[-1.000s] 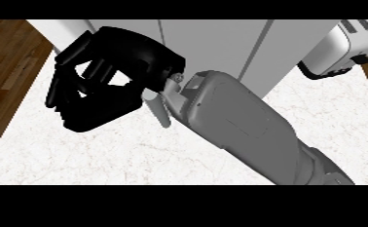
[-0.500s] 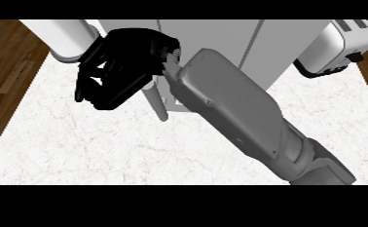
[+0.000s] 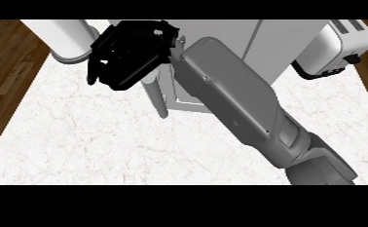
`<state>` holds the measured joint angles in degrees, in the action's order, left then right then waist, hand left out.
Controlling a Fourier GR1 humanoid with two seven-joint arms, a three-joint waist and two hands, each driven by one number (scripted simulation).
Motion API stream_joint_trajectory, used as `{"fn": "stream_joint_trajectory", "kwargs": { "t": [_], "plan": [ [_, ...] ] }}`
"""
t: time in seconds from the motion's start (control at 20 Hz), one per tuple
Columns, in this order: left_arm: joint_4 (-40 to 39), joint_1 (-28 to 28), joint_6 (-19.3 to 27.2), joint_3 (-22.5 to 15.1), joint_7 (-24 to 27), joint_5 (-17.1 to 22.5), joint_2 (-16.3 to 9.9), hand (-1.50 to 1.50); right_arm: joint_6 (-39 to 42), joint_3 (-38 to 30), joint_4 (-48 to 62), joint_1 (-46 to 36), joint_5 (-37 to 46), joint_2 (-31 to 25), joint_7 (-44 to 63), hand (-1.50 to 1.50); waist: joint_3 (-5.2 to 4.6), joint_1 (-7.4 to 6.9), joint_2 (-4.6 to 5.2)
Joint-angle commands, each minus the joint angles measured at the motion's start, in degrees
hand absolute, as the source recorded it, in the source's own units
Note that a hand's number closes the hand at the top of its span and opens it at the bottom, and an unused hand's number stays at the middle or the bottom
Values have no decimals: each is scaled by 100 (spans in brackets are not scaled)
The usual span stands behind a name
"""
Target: Pick up the wine, place it into the cabinet and close the cabinet
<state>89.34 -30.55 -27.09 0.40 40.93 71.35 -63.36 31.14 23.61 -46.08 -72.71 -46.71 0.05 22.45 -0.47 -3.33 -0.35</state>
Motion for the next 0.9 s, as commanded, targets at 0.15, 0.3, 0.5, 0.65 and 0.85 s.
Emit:
{"fn": "stream_joint_trajectory", "kwargs": {
  "t": [0.15,0.3,0.5,0.65,0.85],
  "plan": [
    [-158,245,-293,244,-114,-3,91,-150,-9,-440,932,-258,82,-136,-492,150,37,84,121],
    [-18,167,-172,143,-125,-113,298,-150,-182,-556,956,-268,162,-505,-726,150,39,76,118],
    [-20,183,-172,210,-200,-157,283,-150,-529,-575,850,-103,493,-939,-1108,150,42,171,111],
    [-27,234,-215,303,-257,-163,232,-150,-776,-615,776,-58,575,-871,-1287,150,41,208,88],
    [152,289,-104,170,-327,-375,318,-150,-752,-590,831,-32,641,-856,-1411,150,37,186,132]
  ]
}}
